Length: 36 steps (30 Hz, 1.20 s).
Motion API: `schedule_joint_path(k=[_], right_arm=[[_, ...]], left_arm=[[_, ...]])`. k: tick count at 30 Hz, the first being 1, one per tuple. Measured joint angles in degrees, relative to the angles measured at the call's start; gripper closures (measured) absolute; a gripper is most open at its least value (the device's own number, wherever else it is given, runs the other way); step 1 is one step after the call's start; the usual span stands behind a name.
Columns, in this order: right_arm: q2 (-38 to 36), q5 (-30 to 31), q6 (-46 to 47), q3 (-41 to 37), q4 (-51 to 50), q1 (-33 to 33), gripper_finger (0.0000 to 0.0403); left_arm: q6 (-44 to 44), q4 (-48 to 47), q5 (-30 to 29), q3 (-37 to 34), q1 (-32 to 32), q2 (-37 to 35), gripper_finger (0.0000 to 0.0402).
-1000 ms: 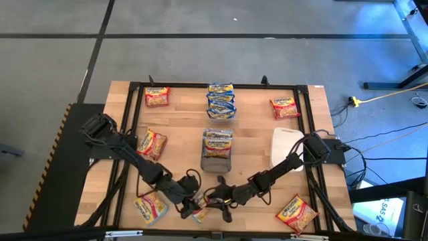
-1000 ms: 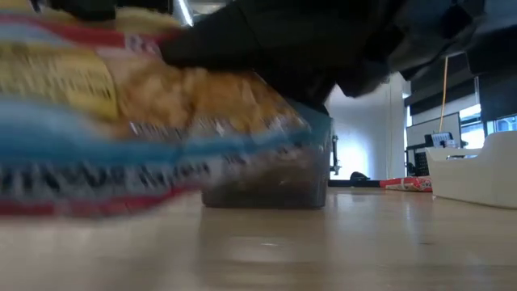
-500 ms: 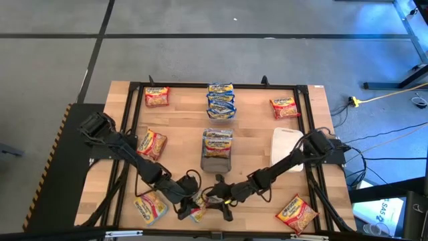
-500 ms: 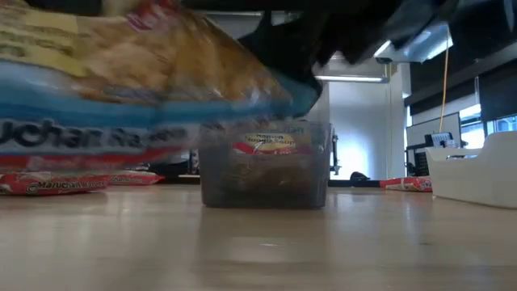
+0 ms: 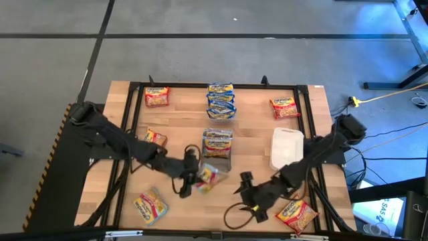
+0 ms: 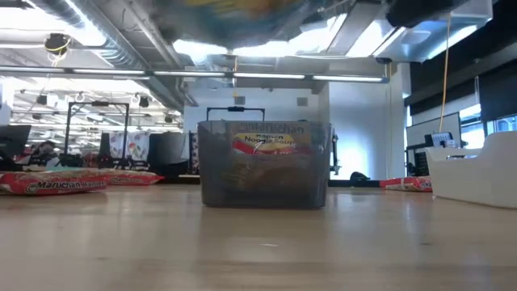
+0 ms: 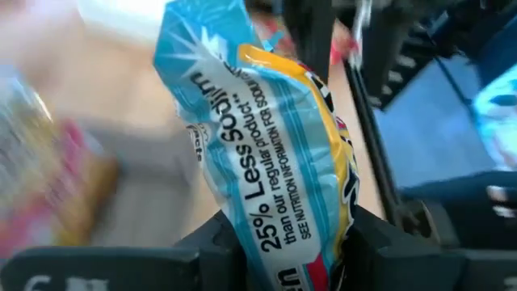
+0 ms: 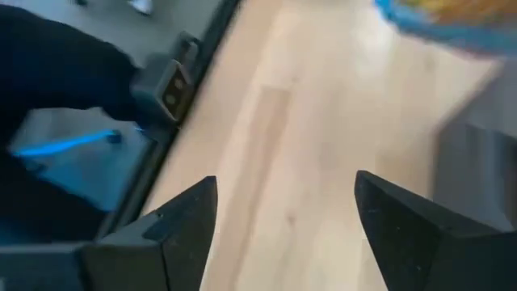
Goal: Sort Maruchan noodles
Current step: Put the light blue noodle pack into the black bin
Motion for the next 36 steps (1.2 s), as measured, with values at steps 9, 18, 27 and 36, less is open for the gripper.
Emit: schedule_joint_path(k=[9, 18, 27, 36], right_arm=[[-2.5, 15.6, 18.8, -9.4, 0.9, 10.0, 0.0134], [-2.6, 26.2, 38.0, -21.2, 6.5, 16.4, 0.0134], [-2.6, 28.8, 41.2, -24.5, 12.4, 17.0, 0.0134], [-2.6, 28.9, 40.4, -24.6, 13.3, 17.0, 0.0134]], left_arm=[[20.2, -24.7, 1.2, 19.5, 11.0, 7.2, 0.0295], [25.6, -48.1, 8.4, 36.6, 17.8, 22.4, 0.0295], [28.3, -54.0, 12.5, 40.8, 19.0, 31.2, 0.0295], [30.5, -52.4, 10.9, 40.9, 18.8, 32.7, 0.0288]])
